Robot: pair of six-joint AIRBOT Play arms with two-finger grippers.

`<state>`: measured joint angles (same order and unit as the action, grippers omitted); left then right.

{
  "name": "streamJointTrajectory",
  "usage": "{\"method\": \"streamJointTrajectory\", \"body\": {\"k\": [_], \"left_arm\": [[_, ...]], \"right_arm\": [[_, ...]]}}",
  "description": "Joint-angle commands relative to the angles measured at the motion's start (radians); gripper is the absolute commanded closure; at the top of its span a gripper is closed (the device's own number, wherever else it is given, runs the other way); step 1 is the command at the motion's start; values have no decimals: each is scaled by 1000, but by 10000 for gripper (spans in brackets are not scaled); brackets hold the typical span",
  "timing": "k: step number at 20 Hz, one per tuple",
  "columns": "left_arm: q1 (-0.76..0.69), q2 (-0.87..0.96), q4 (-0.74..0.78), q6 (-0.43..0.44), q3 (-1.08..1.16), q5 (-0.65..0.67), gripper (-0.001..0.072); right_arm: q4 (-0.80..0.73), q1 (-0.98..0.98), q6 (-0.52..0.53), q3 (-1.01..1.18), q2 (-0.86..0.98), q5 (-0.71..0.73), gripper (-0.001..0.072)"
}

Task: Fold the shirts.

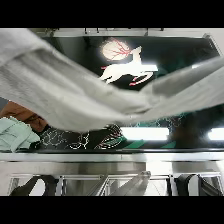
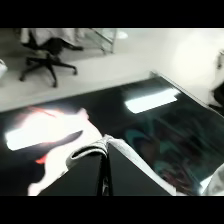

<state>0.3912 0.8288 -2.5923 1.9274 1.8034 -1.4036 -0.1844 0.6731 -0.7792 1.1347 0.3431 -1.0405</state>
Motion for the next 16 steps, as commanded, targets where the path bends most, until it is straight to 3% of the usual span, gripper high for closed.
{"method": "streamJointTrajectory", "body": {"k": [1, 5, 9, 10, 11, 12, 13, 14, 15, 16], "left_arm": [[-169, 196, 19, -10, 23, -82, 686], [-391, 531, 158, -9, 23, -93, 686], [-435, 872, 164, 2, 23, -96, 684], [-435, 949, 165, 13, 23, -96, 601], [-432, 1011, 165, 13, 23, -92, 375], [-422, 1064, 164, 13, 23, -83, 214], [-410, 1102, 156, 12, 23, -79, -13], [-392, 1130, 154, 5, 23, -90, -13], [-372, 1144, 155, -18, 23, -126, -13], [-351, 1154, 156, -39, 23, -187, -13]], "right_arm": [[2, 4, -32, -25, 103, -145, 699], [-3, -19, 12, -199, 278, -224, 699], [-48, -97, 122, -436, 445, -189, 699], [-54, -116, 151, -496, 493, -159, 699], [-63, -134, 177, -545, 541, -121, 699], [-78, -152, 190, -586, 592, -72, 699], [-109, -169, 190, -620, 651, -23, 698], [-154, -177, 189, -637, 714, -10, 562], [-195, -176, 178, -638, 772, -23, 239], [-233, -173, 137, -638, 825, -35, 175]]}}
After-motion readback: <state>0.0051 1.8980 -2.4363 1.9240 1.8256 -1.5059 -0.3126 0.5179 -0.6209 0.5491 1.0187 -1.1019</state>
